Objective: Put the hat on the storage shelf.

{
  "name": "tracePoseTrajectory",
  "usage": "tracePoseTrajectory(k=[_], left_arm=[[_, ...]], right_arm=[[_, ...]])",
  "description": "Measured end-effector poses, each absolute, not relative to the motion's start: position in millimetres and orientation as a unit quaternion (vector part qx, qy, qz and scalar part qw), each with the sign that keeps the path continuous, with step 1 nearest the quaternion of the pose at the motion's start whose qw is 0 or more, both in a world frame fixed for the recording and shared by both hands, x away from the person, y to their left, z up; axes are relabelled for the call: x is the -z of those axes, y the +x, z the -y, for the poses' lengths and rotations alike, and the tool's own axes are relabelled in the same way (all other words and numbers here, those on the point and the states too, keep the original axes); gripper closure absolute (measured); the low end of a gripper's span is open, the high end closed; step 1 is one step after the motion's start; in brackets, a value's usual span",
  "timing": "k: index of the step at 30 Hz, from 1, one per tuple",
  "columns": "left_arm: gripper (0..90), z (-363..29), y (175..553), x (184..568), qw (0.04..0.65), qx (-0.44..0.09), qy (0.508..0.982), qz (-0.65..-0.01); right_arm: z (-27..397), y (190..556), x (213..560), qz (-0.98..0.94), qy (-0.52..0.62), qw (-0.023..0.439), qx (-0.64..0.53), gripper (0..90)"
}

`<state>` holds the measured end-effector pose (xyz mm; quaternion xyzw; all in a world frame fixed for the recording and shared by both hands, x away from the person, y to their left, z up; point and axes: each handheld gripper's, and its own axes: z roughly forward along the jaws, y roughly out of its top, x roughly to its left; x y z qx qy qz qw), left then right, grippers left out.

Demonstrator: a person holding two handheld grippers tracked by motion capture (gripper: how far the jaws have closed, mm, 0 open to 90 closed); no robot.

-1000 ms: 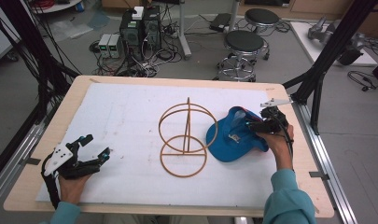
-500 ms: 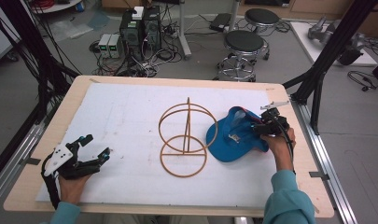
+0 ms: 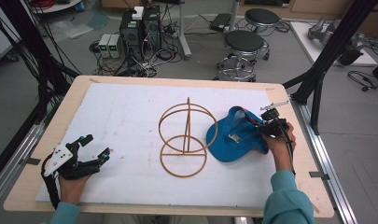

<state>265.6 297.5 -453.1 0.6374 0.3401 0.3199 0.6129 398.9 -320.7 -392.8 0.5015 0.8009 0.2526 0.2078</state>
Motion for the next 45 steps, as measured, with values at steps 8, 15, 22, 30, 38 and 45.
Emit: tracePoseTrajectory(k=[8, 15, 22, 30, 38, 45], left_arm=[[15.2, -297.5, 265.6, 453.2, 0.613, -0.320, 0.637, -0.341], [15.2, -297.5, 265.7, 453.2, 0.614, -0.320, 0.637, -0.341], [15.2, -297.4, 266.0, 453.2, 0.613, -0.319, 0.636, -0.342], [15.3, -297.3, 265.8, 453.2, 0.613, -0.320, 0.637, -0.342], [15.3, -297.0, 265.8, 453.2, 0.612, -0.321, 0.637, -0.342], [15.3, -296.9, 265.8, 453.1, 0.612, -0.320, 0.637, -0.343]], right_arm=[[322.1, 399.4, 392.9, -0.796, 0.510, 0.198, -0.258, 87.8], [325.9, 393.2, 393.2, -0.780, 0.514, 0.207, -0.290, 87.9], [327.9, 379.5, 381.3, -0.752, 0.509, 0.222, -0.354, 87.9], [319.8, 366.0, 365.9, -0.742, 0.471, 0.226, -0.421, 88.0], [317.7, 352.4, 351.3, -0.703, 0.452, 0.260, -0.484, 88.0], [315.9, 343.9, 343.0, -0.670, 0.434, 0.294, -0.526, 88.1]])
